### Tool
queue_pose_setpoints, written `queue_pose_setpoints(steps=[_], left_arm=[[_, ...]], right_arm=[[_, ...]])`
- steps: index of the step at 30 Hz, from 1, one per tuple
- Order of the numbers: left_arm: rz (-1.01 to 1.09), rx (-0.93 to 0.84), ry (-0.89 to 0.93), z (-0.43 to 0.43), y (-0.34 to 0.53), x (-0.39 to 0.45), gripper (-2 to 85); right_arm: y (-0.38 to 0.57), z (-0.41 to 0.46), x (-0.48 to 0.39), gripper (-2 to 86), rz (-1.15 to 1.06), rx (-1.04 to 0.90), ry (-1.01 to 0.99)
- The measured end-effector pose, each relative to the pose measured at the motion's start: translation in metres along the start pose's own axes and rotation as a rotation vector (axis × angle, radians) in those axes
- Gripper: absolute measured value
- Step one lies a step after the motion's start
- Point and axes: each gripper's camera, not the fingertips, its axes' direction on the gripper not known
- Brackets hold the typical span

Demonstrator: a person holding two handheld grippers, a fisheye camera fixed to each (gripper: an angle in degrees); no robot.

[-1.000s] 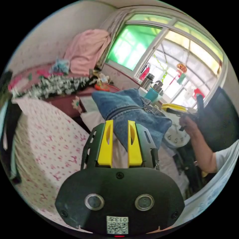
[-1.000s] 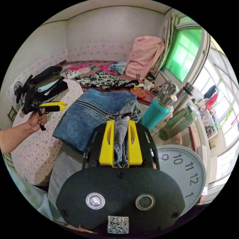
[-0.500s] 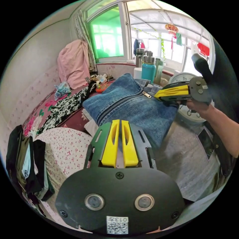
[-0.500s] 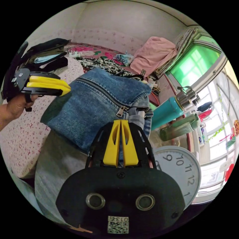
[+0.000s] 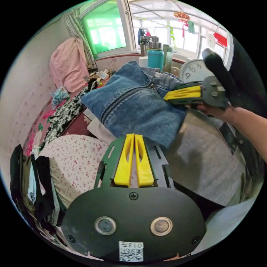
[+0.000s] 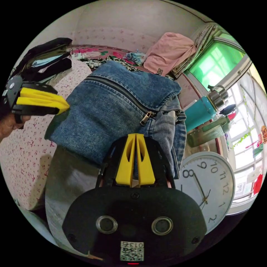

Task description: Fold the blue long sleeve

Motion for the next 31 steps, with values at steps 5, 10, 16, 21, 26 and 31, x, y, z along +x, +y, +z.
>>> queue_pose_setpoints(steps=[5,10,16,21,26,31], left_arm=[[-0.122,0.045,0.102,-0.053,0.113,-0.011,-0.1],[-0.363,-0.026,0.092,-0.108,0.272,-0.050,0.0],[-0.674,0.046,0.113,-0.180,0.434,-0.131,1.5],[-0.759,0.099,0.032,-0.246,0.530,-0.185,4.9],[-0.745,0.170,-0.087,-0.329,0.580,-0.242,7.5],[-0.565,0.228,-0.239,-0.396,0.565,-0.278,10.4]], right_arm=[[0.001,-0.043,-0.023,-0.1,0.094,0.115,-0.136],[0.012,-0.072,-0.111,-0.1,0.022,0.246,-0.310],[0.020,-0.074,-0.253,0.7,-0.065,0.206,-0.493],[0.012,-0.080,-0.338,4.4,-0.026,0.184,-0.518],[-0.017,-0.101,-0.396,7.3,0.048,0.220,-0.537],[-0.054,-0.131,-0.427,8.9,0.055,0.317,-0.463]])
